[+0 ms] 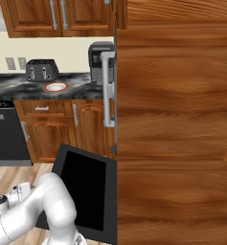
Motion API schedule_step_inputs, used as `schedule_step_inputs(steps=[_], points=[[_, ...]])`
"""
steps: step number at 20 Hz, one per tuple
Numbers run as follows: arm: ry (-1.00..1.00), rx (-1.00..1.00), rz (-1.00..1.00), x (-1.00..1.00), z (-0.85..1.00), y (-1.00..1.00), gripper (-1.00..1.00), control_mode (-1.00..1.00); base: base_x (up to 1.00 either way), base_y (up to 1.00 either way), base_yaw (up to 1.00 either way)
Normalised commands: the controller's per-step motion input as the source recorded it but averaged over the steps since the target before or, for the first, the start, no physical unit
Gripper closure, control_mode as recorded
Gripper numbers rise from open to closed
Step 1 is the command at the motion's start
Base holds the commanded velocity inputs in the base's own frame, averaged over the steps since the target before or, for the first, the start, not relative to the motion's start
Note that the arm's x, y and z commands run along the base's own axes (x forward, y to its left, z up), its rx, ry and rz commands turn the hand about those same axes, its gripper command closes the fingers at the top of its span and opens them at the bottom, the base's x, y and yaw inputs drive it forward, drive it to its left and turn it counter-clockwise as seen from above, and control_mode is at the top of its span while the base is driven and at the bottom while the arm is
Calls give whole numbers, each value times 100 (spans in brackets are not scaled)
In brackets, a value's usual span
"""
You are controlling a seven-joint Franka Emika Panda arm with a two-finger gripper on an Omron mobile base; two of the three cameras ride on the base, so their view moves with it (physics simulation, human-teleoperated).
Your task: Place the fish on the rack of the oven, and slide the rack back inside. Close the oven door.
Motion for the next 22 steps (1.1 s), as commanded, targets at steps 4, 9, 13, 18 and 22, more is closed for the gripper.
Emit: schedule_step_inputs(steps=[4,9,13,18,22], points=[[-11,0,-9,16,-32,24,-100,-100,0,0,0],[-8,0,-14,18,-52,41,-100,-100,0,0,0],[-4,-2,-12,35,-82,49,-100,-100,0,0,0],[-3,-6,-10,50,-99,38,-100,-100,0,0,0],[-10,-14,-12,59,-100,12,-100,-100,0,0,0]])
